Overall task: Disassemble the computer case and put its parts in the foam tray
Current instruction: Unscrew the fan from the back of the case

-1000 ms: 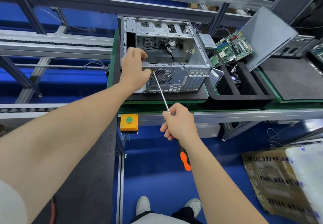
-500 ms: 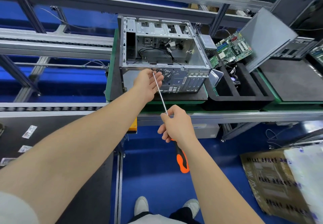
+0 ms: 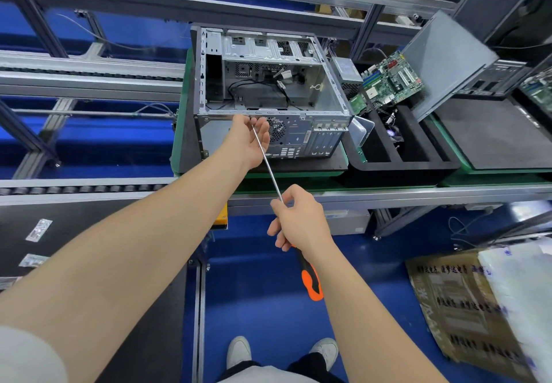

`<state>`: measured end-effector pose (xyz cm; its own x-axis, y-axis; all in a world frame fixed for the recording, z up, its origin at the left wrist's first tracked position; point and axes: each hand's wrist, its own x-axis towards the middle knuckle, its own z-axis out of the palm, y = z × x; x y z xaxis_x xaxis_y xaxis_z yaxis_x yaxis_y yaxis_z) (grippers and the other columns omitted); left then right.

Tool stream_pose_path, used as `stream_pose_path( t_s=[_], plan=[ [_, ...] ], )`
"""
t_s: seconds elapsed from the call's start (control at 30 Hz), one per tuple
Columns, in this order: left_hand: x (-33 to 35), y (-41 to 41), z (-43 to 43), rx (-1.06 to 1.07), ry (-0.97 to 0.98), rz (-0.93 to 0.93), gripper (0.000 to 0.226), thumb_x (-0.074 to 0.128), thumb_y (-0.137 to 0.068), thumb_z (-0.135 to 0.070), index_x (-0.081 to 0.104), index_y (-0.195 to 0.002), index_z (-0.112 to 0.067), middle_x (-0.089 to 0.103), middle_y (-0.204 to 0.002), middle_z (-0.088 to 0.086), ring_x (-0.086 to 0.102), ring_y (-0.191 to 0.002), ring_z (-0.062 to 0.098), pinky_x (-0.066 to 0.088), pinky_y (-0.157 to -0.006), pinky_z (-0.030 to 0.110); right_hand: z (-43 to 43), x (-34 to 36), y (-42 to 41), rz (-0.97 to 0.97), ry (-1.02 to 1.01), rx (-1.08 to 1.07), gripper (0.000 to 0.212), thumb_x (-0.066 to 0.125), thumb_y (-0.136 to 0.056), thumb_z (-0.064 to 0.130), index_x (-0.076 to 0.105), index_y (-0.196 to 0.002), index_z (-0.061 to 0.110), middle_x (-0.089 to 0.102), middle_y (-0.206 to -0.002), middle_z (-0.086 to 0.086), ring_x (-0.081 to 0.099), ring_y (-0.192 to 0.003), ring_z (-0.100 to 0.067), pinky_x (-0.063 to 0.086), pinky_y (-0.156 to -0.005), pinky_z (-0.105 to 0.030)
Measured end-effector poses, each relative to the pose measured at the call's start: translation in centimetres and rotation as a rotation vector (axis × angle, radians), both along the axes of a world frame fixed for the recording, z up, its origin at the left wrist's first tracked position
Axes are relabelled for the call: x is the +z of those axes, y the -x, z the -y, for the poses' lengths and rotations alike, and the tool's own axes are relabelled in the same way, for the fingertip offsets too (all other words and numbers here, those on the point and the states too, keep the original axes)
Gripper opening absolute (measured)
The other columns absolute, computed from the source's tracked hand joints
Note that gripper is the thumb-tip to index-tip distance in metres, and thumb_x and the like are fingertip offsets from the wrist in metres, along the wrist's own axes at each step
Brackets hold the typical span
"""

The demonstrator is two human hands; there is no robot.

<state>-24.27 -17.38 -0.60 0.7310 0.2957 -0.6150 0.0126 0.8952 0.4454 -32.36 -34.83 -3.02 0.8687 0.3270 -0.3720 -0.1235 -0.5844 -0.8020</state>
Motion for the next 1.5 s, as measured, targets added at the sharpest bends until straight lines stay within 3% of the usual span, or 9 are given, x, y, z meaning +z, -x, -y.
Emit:
stream_pose_path(
  t_s=[0.23,0.53,0.8,0.93,1.23,1.4,1.5],
  plan=[
    [0.0,-0.5,-0.3,-0.012,0.028,-0.009,0.029,0.041,-0.101,-0.019,0.052,-0.074,-0.016,0.071,-0.065,-0.001,0.066,-0.049,0.012,0.049,-0.060,0.023,0.9,-0.4,-0.1,0.016,0.015,0.003,0.010,0.053,-0.109,0.026,0.051,-0.103,0.018,0.074,-0.065,-0.006,0.059,-0.040,-0.017,0.051,-0.043,-0.027],
    [-1.1,-0.3,-0.7,-0.014,-0.066,0.020,0.021,0.046,-0.099,-0.017,0.054,-0.080,-0.013,0.073,-0.071,0.002,0.069,-0.057,0.013,0.053,-0.057,0.023,1.1,-0.7,-0.1,0.037,0.012,0.006,0.010,0.054,-0.109,0.026,0.052,-0.102,0.018,0.075,-0.065,-0.005,0.057,-0.040,-0.015,0.052,-0.044,-0.027],
    [-2.2,0.1,-0.9,-0.042,-0.141,0.037,0.019,0.049,-0.098,-0.016,0.055,-0.080,-0.011,0.076,-0.075,0.005,0.073,-0.067,0.015,0.057,-0.079,0.028,1.0,-0.8,-0.3,0.056,-0.050,-0.006,0.012,0.053,-0.108,0.028,0.052,-0.100,0.019,0.075,-0.067,-0.006,0.057,-0.043,-0.019,0.052,-0.047,-0.030],
    [-2.9,0.4,-0.2,-0.095,-0.199,0.034,0.020,0.051,-0.096,-0.017,0.054,-0.077,-0.011,0.077,-0.084,0.008,0.073,-0.071,0.017,0.058,-0.072,0.027,0.9,-0.7,-0.8,0.063,-0.077,-0.019,0.013,0.053,-0.109,0.028,0.053,-0.101,0.018,0.075,-0.066,-0.006,0.058,-0.043,-0.020,0.050,-0.045,-0.029],
    [-4.1,-1.5,5.1,-0.301,-0.257,0.081,0.008,0.056,-0.089,-0.016,0.058,-0.084,-0.010,0.078,-0.097,0.012,0.076,-0.079,0.020,0.058,-0.071,0.029,2.4,-0.1,-4.0,0.120,-0.164,-0.133,0.016,0.052,-0.108,0.028,0.052,-0.097,0.017,0.073,-0.065,-0.008,0.057,-0.042,-0.023,0.045,-0.041,-0.028],
    [-4.4,-4.5,10.8,-0.419,-0.262,0.087,0.007,0.057,-0.088,-0.012,0.060,-0.089,-0.005,0.078,-0.093,0.014,0.074,-0.079,0.023,0.062,-0.084,0.039,5.8,0.1,-7.4,0.166,-0.188,-0.211,0.017,0.049,-0.108,0.029,0.056,-0.098,0.018,0.073,-0.067,-0.009,0.058,-0.043,-0.023,0.049,-0.044,-0.033],
    [-4.7,-7.1,14.8,-0.480,-0.230,0.038,0.007,0.059,-0.084,-0.013,0.061,-0.080,-0.008,0.077,-0.093,0.012,0.066,-0.074,0.024,0.057,-0.090,0.045,8.6,-0.2,-10.3,0.184,-0.171,-0.251,0.021,0.046,-0.109,0.031,0.059,-0.098,0.018,0.073,-0.068,-0.009,0.063,-0.045,-0.027,0.054,-0.048,-0.040]
  ],
)
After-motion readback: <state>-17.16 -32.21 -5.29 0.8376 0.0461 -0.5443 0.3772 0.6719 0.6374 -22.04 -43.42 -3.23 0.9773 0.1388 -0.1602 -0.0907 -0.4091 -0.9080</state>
